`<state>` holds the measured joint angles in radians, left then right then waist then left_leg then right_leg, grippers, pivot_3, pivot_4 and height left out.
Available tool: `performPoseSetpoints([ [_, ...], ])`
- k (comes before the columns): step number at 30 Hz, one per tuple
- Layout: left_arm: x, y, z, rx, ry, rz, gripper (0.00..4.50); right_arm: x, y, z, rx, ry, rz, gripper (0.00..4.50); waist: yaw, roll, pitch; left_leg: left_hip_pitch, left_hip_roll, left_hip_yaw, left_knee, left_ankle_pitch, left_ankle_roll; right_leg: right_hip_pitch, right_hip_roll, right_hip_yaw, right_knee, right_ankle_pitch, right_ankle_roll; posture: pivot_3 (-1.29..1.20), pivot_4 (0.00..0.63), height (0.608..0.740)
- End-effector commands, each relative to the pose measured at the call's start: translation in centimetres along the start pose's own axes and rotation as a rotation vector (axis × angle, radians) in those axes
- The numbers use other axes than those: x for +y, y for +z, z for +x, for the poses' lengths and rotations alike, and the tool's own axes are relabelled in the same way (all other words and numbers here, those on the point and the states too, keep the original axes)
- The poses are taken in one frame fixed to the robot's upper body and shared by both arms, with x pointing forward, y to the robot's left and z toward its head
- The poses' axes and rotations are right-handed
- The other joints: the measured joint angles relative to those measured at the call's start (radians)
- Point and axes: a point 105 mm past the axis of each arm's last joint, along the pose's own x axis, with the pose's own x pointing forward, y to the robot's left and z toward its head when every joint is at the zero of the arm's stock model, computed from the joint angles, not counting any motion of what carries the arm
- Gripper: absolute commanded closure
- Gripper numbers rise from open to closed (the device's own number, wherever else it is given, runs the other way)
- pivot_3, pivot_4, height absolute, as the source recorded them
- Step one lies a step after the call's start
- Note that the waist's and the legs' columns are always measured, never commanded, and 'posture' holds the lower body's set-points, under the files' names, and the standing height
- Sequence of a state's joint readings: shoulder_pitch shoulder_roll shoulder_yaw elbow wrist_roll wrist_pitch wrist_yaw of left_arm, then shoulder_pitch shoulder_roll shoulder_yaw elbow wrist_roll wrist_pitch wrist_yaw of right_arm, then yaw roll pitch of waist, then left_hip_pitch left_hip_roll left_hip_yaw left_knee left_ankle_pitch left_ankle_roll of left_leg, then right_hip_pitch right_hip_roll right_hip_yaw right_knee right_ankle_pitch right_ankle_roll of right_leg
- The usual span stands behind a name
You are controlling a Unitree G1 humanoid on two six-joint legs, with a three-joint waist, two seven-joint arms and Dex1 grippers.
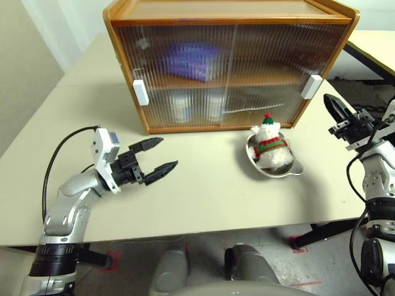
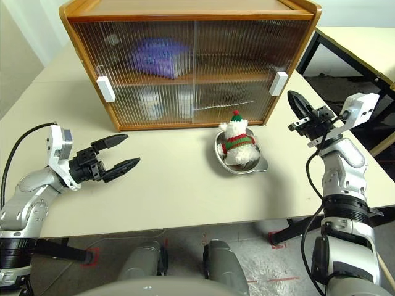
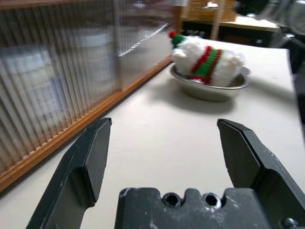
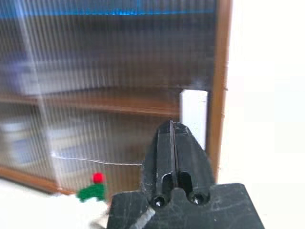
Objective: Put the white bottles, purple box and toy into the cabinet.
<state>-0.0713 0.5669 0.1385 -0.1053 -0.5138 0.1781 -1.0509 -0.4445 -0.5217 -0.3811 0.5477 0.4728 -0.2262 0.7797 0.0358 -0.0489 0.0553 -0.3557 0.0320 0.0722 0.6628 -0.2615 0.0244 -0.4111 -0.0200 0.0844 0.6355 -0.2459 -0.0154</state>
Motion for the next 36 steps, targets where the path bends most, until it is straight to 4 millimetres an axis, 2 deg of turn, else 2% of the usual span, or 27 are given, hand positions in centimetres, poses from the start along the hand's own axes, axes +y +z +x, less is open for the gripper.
performPoseSetpoints([
  [1, -0.5, 0.1, -0.2, -0.048, -0.027, 0.001, 0.00, -2.1, 0.2, 0.1, 0.019, -0.119, -0.048, 4.45, -0.001, 0.000, 0.000, 0.000, 0.000, 0.000, 0.000, 0.000, 0.000, 0.000, 0.000, 0.001, 0.000, 0.001, 0.001, 0.17, 0.000, 0.740],
  [4, -0.8, 0.3, -0.3, -0.069, -0.030, 0.046, 0.00, -2.2, 0.0, 1.0, 0.029, -0.148, -0.050, 4.45, -0.007, 0.000, 0.000, 0.000, 0.000, 0.001, 0.000, 0.000, 0.000, 0.000, 0.000, 0.001, 0.000, 0.008, 0.014, 0.18, 0.000, 0.740],
  [13, -1.7, 1.7, 0.6, -0.214, 0.001, 0.038, 0.00, -1.5, -1.5, 3.0, 0.090, -0.157, -0.022, 4.45, -0.017, 0.000, 0.000, -0.001, 0.000, 0.000, 0.000, 0.000, 0.001, 0.000, 0.000, 0.001, 0.000, 0.009, 0.016, 0.21, 0.000, 0.740],
  [21, -1.9, 1.8, 0.5, -0.226, 0.023, 0.034, 0.00, -0.8, -2.2, 3.7, 0.110, -0.145, -0.005, 4.45, -0.015, 0.000, 0.000, 0.000, 0.000, 0.000, 0.000, 0.001, 0.001, 0.000, 0.000, 0.001, 0.000, 0.009, 0.016, 0.22, 0.000, 0.740],
  [28, -2.0, 1.7, 0.6, -0.223, 0.009, 0.019, 0.00, 0.5, -2.5, 5.1, 0.097, -0.118, 0.008, 4.45, -0.016, 0.000, 0.000, 0.000, 0.000, 0.001, 0.000, 0.001, 0.001, 0.000, 0.001, 0.001, 0.000, 0.010, 0.016, 0.23, 0.000, 0.740],
  [36, -2.0, 1.2, 0.6, -0.210, 0.009, 0.007, 0.00, 3.3, -2.4, 6.7, 0.074, -0.005, 0.043, 4.45, -0.019, 0.000, 0.000, 0.000, 0.001, 0.002, 0.000, 0.001, 0.001, 0.000, 0.002, 0.002, 0.001, 0.010, 0.017, 0.22, 0.000, 0.740],
])
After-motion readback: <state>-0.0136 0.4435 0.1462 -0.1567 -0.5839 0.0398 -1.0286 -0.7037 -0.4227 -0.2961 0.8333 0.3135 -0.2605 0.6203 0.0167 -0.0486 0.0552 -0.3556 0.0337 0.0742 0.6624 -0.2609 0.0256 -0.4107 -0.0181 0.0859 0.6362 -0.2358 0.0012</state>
